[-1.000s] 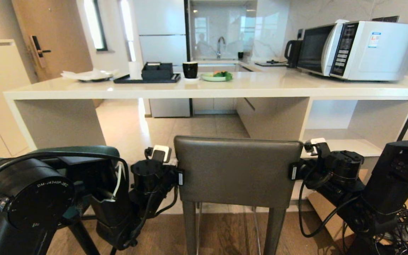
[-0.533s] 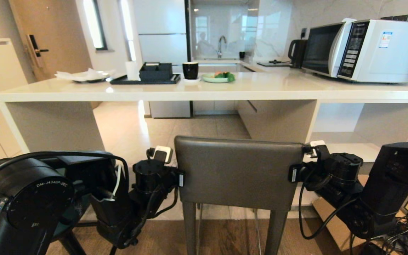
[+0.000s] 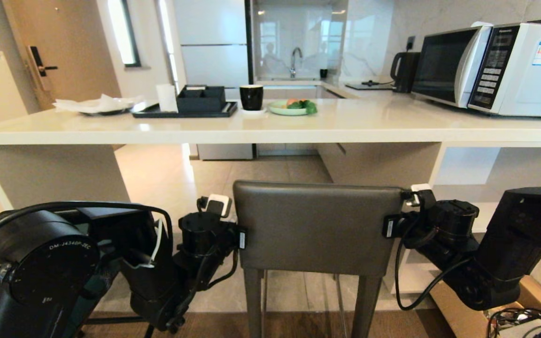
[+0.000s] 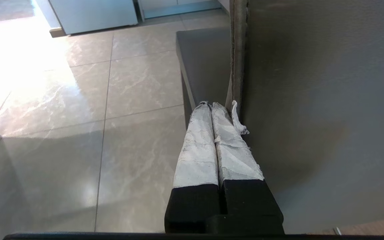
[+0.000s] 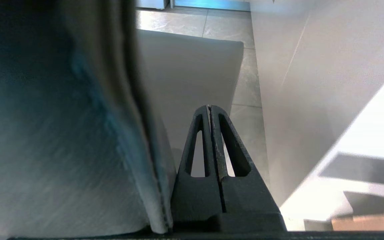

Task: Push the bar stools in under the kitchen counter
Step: Push the gray chair back under the dining table

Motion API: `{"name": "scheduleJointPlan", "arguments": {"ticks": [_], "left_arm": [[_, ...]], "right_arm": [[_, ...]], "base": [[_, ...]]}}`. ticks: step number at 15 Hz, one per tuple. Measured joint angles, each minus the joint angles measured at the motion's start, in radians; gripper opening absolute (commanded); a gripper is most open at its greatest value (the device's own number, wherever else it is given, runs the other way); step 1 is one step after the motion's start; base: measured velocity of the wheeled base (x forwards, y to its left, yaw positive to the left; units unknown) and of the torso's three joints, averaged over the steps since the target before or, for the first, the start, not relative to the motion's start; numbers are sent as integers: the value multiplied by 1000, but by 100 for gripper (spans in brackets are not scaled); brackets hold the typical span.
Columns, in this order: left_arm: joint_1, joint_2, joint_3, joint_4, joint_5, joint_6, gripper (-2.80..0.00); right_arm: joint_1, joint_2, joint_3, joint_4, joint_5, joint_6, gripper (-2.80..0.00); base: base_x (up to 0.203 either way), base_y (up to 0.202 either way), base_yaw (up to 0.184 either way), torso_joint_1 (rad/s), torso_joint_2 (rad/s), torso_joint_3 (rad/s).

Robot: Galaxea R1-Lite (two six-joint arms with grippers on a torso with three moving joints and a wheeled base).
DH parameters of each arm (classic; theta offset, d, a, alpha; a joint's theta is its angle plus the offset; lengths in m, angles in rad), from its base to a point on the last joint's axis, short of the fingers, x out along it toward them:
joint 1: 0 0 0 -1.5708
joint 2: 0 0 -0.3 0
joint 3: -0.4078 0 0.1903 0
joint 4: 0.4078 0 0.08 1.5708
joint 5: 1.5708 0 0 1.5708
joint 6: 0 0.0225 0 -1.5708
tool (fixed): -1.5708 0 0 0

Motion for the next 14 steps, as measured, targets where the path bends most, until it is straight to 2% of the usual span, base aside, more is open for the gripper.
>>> {"name": "scheduleJointPlan", "arguments": {"ticks": [3, 14], "left_arm": [[-10, -3, -11, 5, -1, -1, -280], [-19, -1, -23, -6, -1, -2, -280]], "right_arm": [[-11, 2, -15, 5, -37, -1, -280], [-11, 4, -9, -3, -41, 0, -280]], "base": [[189, 0, 0, 4, 4, 1], [190, 0, 2, 2, 3, 1]]}}
